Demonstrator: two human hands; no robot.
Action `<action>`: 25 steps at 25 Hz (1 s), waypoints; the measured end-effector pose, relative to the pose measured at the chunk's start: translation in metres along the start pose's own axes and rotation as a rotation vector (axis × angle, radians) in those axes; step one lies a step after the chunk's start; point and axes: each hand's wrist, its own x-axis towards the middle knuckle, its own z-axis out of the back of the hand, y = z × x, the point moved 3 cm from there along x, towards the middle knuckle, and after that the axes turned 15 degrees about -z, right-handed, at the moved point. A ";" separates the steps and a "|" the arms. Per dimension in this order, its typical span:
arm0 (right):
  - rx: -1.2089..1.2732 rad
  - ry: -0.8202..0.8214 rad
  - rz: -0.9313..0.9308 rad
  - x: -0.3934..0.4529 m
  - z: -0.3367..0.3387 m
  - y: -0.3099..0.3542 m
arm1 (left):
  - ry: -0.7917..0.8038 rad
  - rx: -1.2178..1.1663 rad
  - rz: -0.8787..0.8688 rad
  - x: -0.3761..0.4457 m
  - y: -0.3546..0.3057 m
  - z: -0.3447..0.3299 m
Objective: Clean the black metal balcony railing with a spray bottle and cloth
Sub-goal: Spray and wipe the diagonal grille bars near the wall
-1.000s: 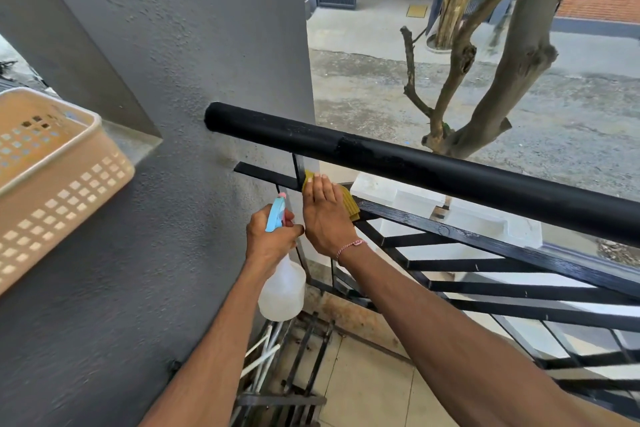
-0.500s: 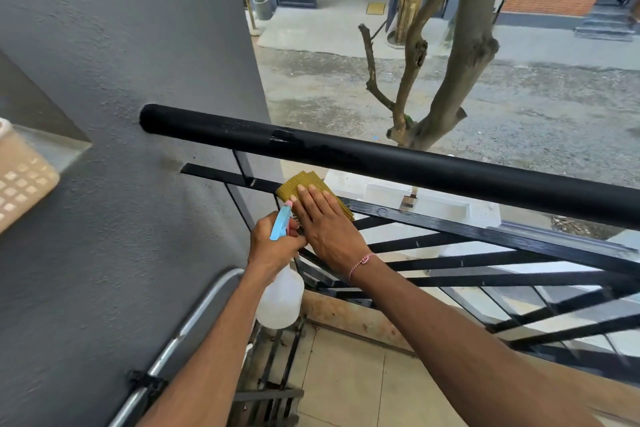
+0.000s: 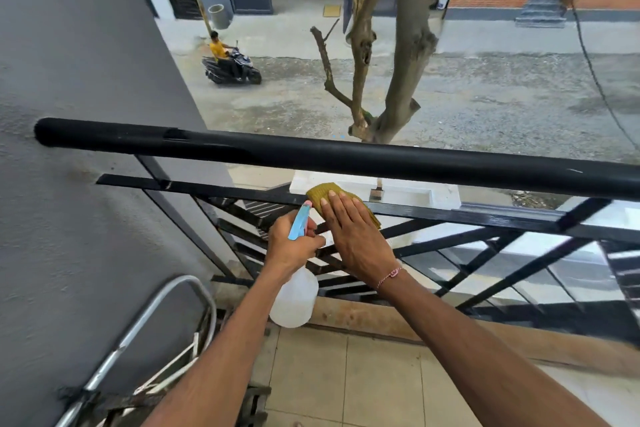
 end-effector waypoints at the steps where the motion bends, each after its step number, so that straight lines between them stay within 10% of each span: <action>1: -0.005 -0.021 -0.011 -0.009 0.002 -0.018 | 0.020 0.009 -0.006 -0.003 -0.006 -0.015; 19: 0.081 -0.040 -0.473 -0.120 0.009 -0.275 | 0.274 -0.027 -0.100 -0.056 -0.094 -0.231; 25: 0.211 -0.053 -0.557 -0.126 0.004 -0.271 | 0.259 -0.022 -0.081 -0.069 -0.090 -0.252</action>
